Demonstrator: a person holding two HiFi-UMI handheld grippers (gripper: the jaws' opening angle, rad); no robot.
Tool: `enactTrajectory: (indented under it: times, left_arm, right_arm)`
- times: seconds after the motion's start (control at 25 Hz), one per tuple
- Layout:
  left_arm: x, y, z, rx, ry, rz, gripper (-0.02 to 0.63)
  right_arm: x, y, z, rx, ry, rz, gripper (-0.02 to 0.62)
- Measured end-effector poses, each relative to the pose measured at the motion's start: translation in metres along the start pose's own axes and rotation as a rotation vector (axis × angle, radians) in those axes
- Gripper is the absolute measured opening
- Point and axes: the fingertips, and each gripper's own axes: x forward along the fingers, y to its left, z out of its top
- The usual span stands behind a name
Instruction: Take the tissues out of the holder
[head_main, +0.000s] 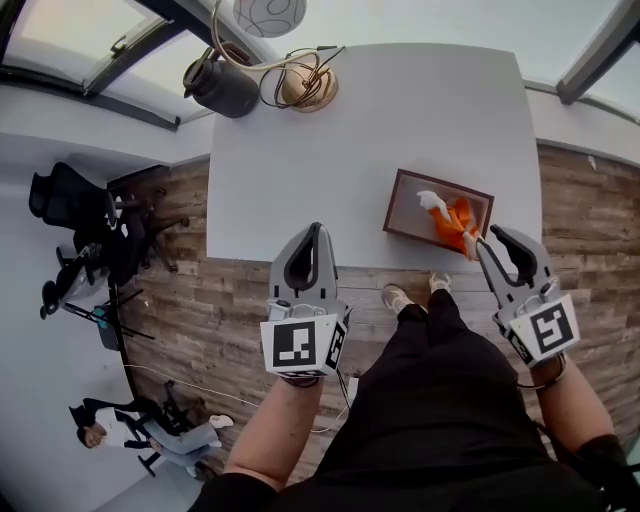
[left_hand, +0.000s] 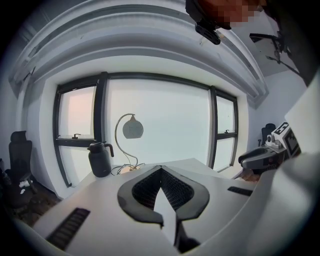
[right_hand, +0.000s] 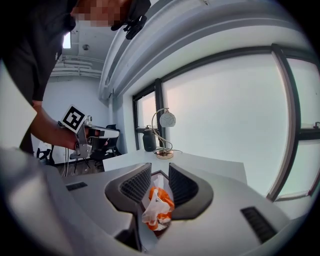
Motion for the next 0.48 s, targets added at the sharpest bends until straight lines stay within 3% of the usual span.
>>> enactTrajectory:
  times: [0.12,0.28,0.48]
  left_arm:
    - [0.001,-0.002,0.000,0.000,0.002,-0.009,0.005]
    - [0.004,-0.008,-0.011,0.001,0.025,-0.047,0.005]
    - [0.011,-0.021,-0.028,0.004,0.051,-0.088,0.005]
  right_arm:
    - [0.004,0.007,-0.013,-0.025,0.046,0.012,0.122]
    - [0.008,0.015,-0.023,-0.041,0.042,0.013,0.233]
    - [0.011,0.005,-0.039,-0.020,0.034,-0.020,0.247]
